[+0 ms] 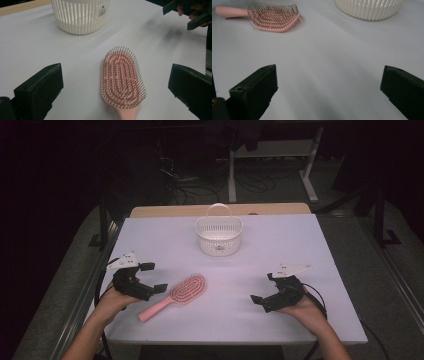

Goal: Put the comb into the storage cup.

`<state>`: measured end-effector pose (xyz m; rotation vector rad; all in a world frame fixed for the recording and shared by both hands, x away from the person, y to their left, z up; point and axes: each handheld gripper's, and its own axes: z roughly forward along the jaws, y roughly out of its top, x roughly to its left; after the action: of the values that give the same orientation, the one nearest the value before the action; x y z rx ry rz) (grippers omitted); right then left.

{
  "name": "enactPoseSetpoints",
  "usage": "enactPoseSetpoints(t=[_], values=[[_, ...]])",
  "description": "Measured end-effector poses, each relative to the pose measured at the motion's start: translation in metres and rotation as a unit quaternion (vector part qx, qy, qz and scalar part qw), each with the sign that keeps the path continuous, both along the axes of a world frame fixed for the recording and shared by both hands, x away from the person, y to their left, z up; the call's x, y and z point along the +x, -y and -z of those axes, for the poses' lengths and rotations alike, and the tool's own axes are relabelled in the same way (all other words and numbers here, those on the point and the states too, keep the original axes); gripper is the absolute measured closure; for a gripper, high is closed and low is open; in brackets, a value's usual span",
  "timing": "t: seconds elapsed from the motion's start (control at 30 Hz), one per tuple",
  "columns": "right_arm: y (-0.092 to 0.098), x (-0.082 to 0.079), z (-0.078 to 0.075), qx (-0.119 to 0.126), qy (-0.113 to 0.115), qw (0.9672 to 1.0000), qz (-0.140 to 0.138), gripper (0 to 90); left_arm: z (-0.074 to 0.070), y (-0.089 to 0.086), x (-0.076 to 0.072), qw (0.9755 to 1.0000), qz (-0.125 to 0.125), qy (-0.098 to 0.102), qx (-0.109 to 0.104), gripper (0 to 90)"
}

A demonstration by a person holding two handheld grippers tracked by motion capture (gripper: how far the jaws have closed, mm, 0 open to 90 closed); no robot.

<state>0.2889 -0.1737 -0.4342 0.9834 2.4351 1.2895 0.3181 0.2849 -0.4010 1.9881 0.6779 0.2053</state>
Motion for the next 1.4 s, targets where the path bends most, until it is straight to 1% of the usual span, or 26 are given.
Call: enactPoseSetpoints(t=[0.43, 0.77, 0.9, 0.93, 1.0, 1.03, 1.2, 1.4], values=[[0.0, 0.0, 0.0, 0.0, 0.0, 1.0, 0.0, 0.6, -0.005, 0.009, -0.003, 0.9999, 0.013, 0.002, -0.003, 0.0], [0.0, 0.0, 0.0, 0.0, 0.0, 1.0, 0.0, 0.6, -0.006, 0.016, -0.005, 0.9998, 0.022, -0.002, 0.003, 0.0], [0.0, 0.0, 0.0, 0.0, 0.0, 1.0, 0.0, 0.6, -0.006, 0.016, -0.005, 0.9997, 0.022, -0.004, 0.007, 0.0], [0.001, 0.0, 0.0, 0.0, -0.001, 1.0, 0.0, 0.6, -0.005, 0.017, -0.005, 0.9996, 0.023, -0.006, 0.013, 0.0], [0.001, 0.0, 0.0, 0.0, 0.0, 1.0, 0.0, 0.6, -0.005, 0.017, -0.005, 0.9996, 0.023, -0.006, 0.013, 0.0], [0.0, 0.0, 0.0, 0.0, 0.0, 1.0, 0.0, 0.6, -0.004, 0.017, -0.005, 0.9995, 0.024, -0.009, 0.021, 0.0], [0.001, 0.0, 0.0, 0.0, 0.0, 1.0, 0.0, 0.6, -0.003, 0.019, -0.005, 0.9991, 0.026, -0.015, 0.031, 0.0], [0.0, 0.0, 0.0, -0.001, -0.001, 1.0, 0.0, 0.6, -0.002, 0.02, -0.006, 0.9985, 0.025, -0.016, 0.046, 0.0]])
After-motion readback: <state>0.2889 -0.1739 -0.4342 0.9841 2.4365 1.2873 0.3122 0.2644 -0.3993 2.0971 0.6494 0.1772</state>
